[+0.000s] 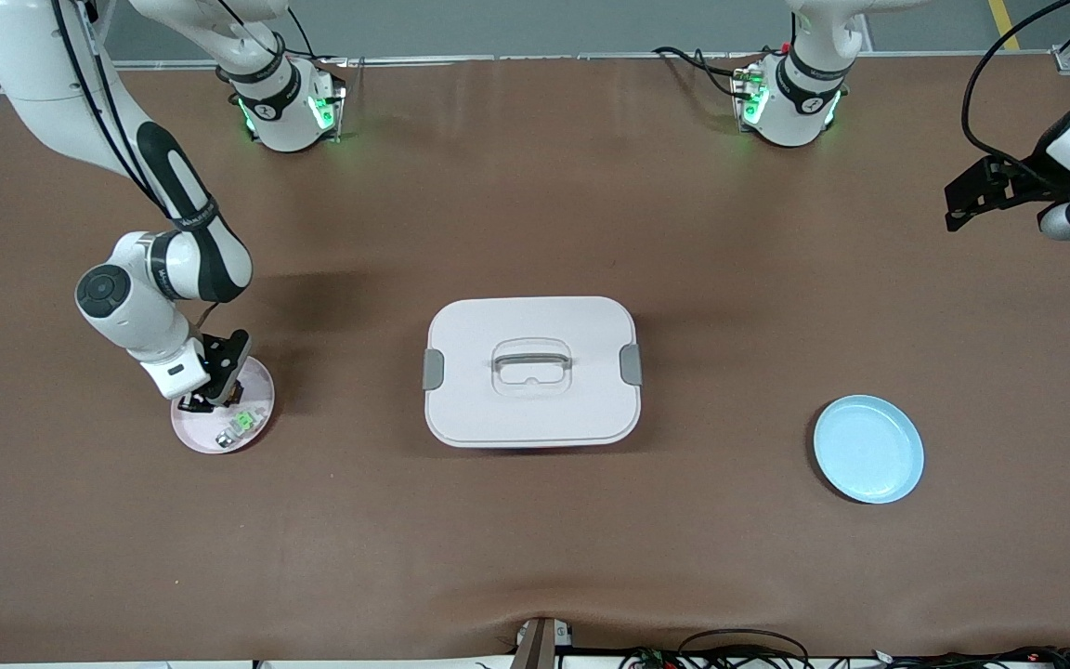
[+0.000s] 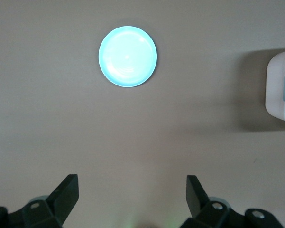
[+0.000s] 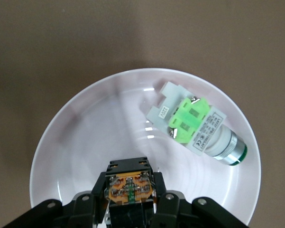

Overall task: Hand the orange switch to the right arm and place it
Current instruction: 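Lower the switch onto the white plate and open the right gripper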

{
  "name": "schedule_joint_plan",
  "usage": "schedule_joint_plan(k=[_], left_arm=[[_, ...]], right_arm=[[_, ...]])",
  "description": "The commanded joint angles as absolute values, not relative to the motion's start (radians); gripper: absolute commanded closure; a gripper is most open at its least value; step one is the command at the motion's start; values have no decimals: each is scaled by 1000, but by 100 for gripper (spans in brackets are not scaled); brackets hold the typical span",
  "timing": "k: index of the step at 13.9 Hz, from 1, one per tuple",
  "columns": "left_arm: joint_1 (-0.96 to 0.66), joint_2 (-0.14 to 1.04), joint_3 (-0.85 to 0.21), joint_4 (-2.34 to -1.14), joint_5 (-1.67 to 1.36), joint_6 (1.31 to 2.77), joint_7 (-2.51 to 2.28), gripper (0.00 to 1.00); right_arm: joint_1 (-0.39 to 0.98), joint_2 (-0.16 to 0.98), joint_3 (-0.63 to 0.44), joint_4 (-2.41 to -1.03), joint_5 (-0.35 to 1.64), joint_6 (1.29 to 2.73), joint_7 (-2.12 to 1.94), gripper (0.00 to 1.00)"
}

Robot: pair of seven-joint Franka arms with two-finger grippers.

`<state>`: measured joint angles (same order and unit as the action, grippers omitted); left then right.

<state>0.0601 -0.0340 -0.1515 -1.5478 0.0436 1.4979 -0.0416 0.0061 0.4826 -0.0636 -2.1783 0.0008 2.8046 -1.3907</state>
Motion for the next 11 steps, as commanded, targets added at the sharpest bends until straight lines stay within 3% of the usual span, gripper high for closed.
schedule_joint_plan(k=[1,5,11], left_arm=[[71,-43,-147,-1539,26,1482,-28,0],[75,-43,-147,-1540,29,1480,-26,0],[75,-44,-147,-1540,31,1479,-32,0]], right_arm=[[-14,492,-46,-2148,15,2795,-1387,0],[-14,486,-44,-2131,31,2740,-1382,0],[-12,399,-49,-2045,166,2418,-1229,0]])
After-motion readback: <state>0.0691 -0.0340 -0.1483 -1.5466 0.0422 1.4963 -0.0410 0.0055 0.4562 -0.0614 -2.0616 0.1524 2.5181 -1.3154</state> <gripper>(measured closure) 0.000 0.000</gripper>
